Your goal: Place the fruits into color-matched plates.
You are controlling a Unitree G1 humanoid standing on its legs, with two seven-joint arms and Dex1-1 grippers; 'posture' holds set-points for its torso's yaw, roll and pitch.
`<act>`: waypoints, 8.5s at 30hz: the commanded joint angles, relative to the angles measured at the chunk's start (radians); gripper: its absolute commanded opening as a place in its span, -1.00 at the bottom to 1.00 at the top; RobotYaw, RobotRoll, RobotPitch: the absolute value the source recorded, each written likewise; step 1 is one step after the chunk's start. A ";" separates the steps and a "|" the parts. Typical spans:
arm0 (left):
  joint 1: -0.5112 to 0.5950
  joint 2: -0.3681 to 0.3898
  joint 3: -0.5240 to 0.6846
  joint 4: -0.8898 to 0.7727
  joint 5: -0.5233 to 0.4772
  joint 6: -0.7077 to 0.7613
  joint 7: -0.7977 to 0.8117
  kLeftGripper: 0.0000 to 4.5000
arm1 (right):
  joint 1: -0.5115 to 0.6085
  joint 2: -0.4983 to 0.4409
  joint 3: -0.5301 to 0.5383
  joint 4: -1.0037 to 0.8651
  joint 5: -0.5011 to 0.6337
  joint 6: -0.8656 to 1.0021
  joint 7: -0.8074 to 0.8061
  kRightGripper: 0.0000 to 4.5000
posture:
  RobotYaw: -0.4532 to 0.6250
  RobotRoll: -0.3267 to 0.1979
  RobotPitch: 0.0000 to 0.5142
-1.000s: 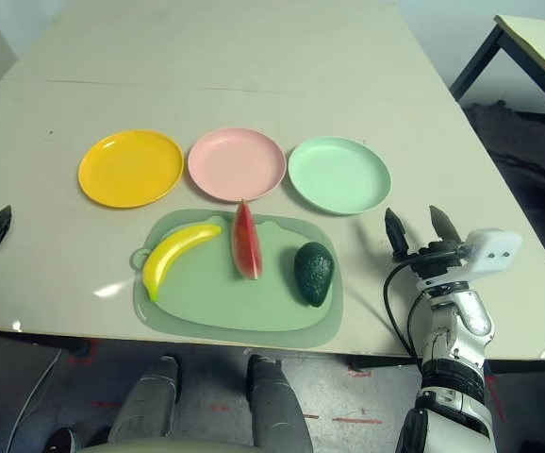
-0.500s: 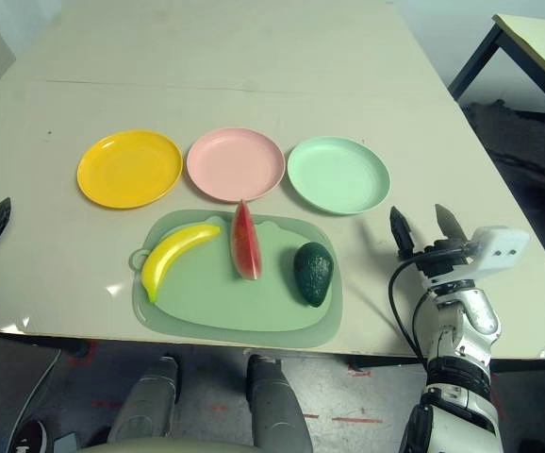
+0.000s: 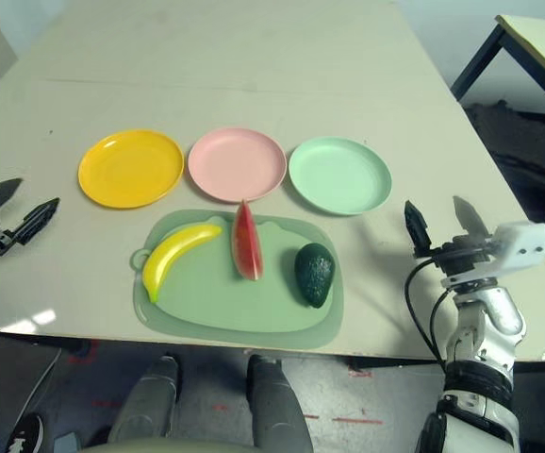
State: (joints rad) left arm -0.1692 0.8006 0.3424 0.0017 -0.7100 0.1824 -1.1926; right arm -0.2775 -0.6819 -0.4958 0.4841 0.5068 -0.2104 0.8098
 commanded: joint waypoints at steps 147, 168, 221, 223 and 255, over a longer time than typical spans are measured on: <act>-0.190 -0.050 -0.261 -0.083 0.190 0.113 -0.004 1.00 | -1.079 0.080 1.000 0.791 -0.924 -0.167 0.163 0.46 | -0.26 0.25 -0.29; -0.173 -0.029 -0.289 -0.050 0.266 0.039 -0.030 1.00 | -1.047 0.081 0.959 0.846 -0.977 -0.094 0.098 0.99 | -0.27 0.25 -0.28; -0.143 0.040 -0.222 -0.026 0.147 0.035 -0.242 1.00 | -0.968 0.240 1.159 0.300 -0.845 -0.835 0.572 0.99 | -0.20 0.25 -0.17; -0.138 0.041 -0.219 -0.028 0.146 0.035 -0.239 1.00 | -0.970 0.245 1.169 0.329 -0.869 -0.850 0.552 0.99 | -0.19 0.25 -0.16; -0.126 0.042 -0.215 -0.026 0.149 0.018 -0.239 1.00 | -0.915 0.221 1.182 0.300 -0.836 -0.697 0.655 -0.07 | -0.20 0.25 -0.15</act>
State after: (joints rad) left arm -0.3023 0.8363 0.1216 -0.0259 -0.5628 0.2063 -1.4231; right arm -1.2213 -0.4576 0.6775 0.7928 -0.3433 -0.9204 1.4421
